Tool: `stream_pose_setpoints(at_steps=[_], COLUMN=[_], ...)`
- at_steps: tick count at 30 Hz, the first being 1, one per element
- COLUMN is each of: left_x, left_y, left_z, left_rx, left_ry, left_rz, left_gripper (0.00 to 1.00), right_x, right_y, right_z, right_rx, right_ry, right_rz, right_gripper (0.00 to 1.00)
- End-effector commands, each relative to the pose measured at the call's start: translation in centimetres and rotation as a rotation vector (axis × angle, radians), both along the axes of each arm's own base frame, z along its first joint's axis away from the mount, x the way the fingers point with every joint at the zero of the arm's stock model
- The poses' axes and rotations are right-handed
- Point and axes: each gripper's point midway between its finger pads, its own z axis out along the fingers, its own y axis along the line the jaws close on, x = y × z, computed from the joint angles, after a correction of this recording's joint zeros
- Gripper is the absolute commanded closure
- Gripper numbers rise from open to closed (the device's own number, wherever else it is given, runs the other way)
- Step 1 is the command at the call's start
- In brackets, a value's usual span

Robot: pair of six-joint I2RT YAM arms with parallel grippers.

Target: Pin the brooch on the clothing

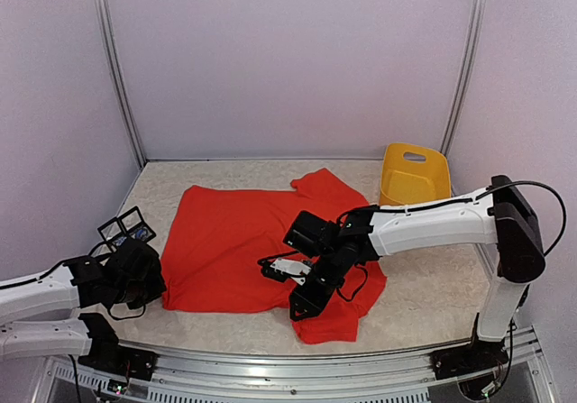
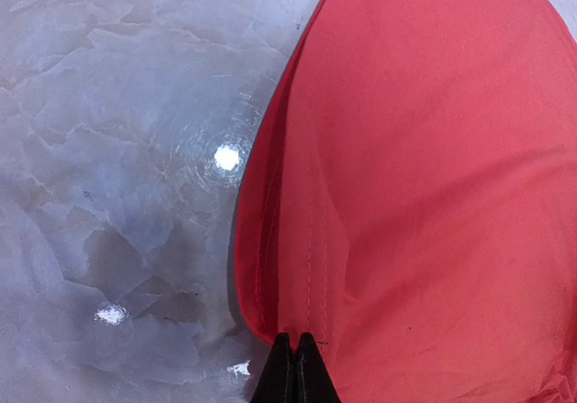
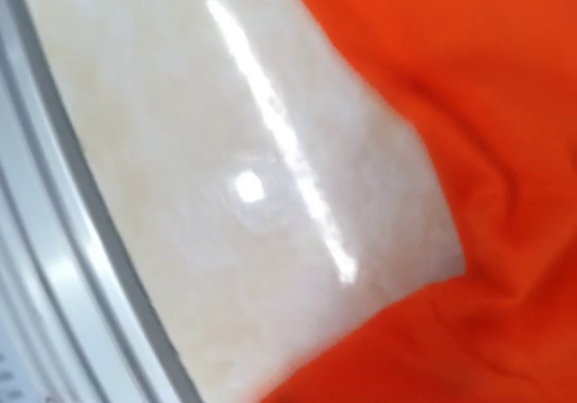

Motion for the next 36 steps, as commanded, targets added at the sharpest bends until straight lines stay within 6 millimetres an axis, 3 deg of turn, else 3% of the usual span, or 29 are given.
stream_pose_setpoints(at_steps=[1, 5, 7, 8, 11, 13, 15, 17, 20, 21, 24, 27, 28, 29, 30, 31, 33, 34, 35, 36], left_x=[0.3, 0.2, 0.1, 0.2, 0.8, 2.0, 3.8, 4.6, 4.1, 3.1, -1.5, -5.0, -5.7, -6.3, -6.4, -6.4, -6.2, -6.0, -6.0, -5.9], left_y=[1.0, 2.1, 2.9, 3.3, 4.1, 3.5, 1.2, -1.8, -9.0, -12.1, -21.4, -28.9, -31.2, -33.0, -34.8, -36.1, -38.6, -39.7, -40.7, -41.5], left_z=[1.3, 1.8, 2.3, 2.8, 4.9, 7.5, 10.9, 13.9, 17.7, 18.8, 19.2, 18.1, 16.2, 16.1, 14.7, 14.2, 10.5, 10.0, 7.8, 7.1], left_rx=[0.022, 0.025, 0.034, 0.035, 0.031, 0.015, -0.006, -0.009, 0.044, 0.033, 0.011, 0.052, 0.085, 0.090, 0.115, 0.130, 0.210, 0.226, 0.257, 0.281], left_ry=[-0.035, -0.060, -0.080, -0.098, -0.173, -0.266, -0.394, -0.501, -0.659, -0.707, -0.758, -0.765, -0.734, -0.738, -0.718, -0.714, -0.660, -0.657, -0.616, -0.608], left_rz=[0.055, 0.123, 0.174, 0.201, 0.257, 0.232, 0.121, -0.021, -0.394, -0.537, -0.979, -1.272, -1.356, -1.415, -1.465, -1.498, -1.589, -1.608, -1.647, -1.666], left_gripper=[1.00, 1.00, 0.99, 0.92, 0.64, 0.60, 0.59, 0.60, 0.66, 0.67, 0.69, 0.72, 0.75, 0.77, 0.78, 0.80, 0.82, 0.84, 0.85, 0.86], right_x=[0.1, 1.8, 4.1, 5.5, 10.1, 12.3, 13.7, 14.6, 15.6, 15.8, 16.5, 17.4, 17.6, 17.8, 18.0, 18.2, 18.7, 18.8, 19.0, 19.2], right_y=[0.7, 0.9, -0.2, -1.2, -6.3, -10.4, -13.6, -15.9, -17.2, -17.3, -18.2, -19.1, -19.3, -19.4, -19.6, -19.8, -20.0, -20.1, -20.3, -20.4], right_z=[1.0, 4.3, 6.1, 6.7, 7.1, 6.2, 5.2, 3.9, 2.2, 1.6, -0.7, -2.7, -3.3, -3.8, -4.2, -4.6, -5.3, -5.7, -6.3, -6.5], right_rx=[0.011, 0.076, 0.111, 0.114, 0.069, 0.018, -0.018, -0.046, -0.067, -0.072, -0.102, -0.155, -0.169, -0.178, -0.185, -0.194, -0.211, -0.225, -0.245, -0.257], right_ry=[0.040, -0.033, -0.071, -0.087, -0.150, -0.175, -0.197, -0.195, -0.201, -0.202, -0.198, -0.208, -0.210, -0.212, -0.216, -0.221, -0.226, -0.225, -0.226, -0.232], right_rz=[-0.009, -0.080, -0.183, -0.260, -0.509, -0.665, -0.761, -0.809, -0.823, -0.823, -0.831, -0.838, -0.838, -0.836, -0.836, -0.836, -0.834, -0.830, -0.825, -0.824], right_gripper=[0.61, 0.47, 0.46, 0.46, 0.49, 0.56, 0.66, 0.73, 0.84, 0.86, 0.91, 0.94, 0.95, 0.95, 0.96, 0.96, 0.98, 0.98, 0.98, 0.98])
